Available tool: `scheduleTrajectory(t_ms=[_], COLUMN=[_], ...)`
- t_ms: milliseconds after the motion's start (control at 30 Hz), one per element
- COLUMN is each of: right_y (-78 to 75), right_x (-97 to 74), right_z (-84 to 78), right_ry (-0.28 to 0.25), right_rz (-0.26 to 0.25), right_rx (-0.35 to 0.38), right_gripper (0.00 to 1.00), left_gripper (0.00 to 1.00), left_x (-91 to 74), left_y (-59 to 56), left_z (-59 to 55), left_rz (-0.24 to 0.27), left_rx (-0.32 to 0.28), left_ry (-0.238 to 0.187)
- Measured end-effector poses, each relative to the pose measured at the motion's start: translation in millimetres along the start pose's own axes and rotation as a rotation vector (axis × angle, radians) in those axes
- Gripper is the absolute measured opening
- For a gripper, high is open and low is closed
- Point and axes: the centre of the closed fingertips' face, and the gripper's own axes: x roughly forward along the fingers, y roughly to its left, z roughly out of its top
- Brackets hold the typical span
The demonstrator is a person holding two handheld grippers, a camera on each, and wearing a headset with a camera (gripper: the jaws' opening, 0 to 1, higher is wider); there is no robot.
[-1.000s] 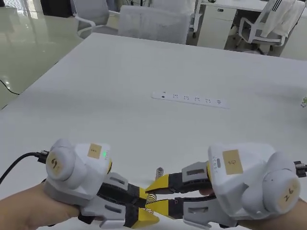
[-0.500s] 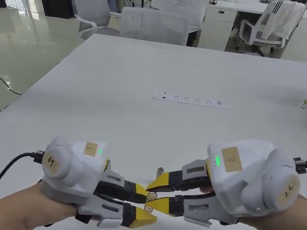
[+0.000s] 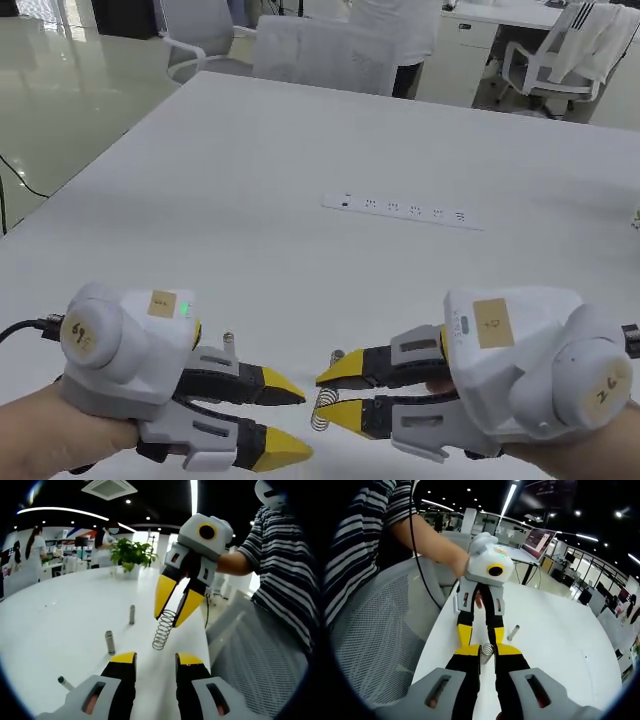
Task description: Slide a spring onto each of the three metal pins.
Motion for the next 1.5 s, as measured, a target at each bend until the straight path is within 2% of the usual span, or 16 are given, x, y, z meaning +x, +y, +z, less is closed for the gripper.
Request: scheduleTrajectory(t_ms=[233, 367, 733, 1000, 1200, 1333, 1500], right_y=[-4.0, -4.9, -6.6, -8.3, -7.3, -7.4, -8.1], right_x=[0.3, 0.8, 1.4, 3.2, 4.6, 4.8, 5.8], right_z=[-3.0, -4.8, -8.9, -10.7, -12.6, -13.4, -15.5], right_ry=[0.006, 0.012, 0.022, 0.023, 0.026, 0.025, 0.027], right_rz=[-0.015, -0.020, -0.030, -0.039, -0.039, -0.042, -0.048], right_rx=[0.005, 0.003, 0.003, 0.010, 0.011, 0.016, 0.021], right_gripper=[0.07, 0.07, 0.07, 0.07, 0.07, 0.07, 0.07], left_gripper=[0.32, 0.37, 0.55, 0.71, 0.82, 0.95, 0.98], left_x=[-14.4, -20.6, -42.6, -62.0, -70.3, -72.7, -76.7], left_y=[7.1, 7.3, 13.3, 18.5, 24.4, 23.1, 25.3], left_z=[-3.4, -4.7, -11.2, -16.8, -18.3, -16.1, -18.3], left_rz=[0.047, 0.064, 0.125, 0.195, 0.239, 0.243, 0.264], left_rx=[-0.030, -0.045, -0.091, -0.119, -0.129, -0.128, -0.128], left_ry=[-0.013, -0.019, -0.045, -0.065, -0.076, -0.089, -0.087])
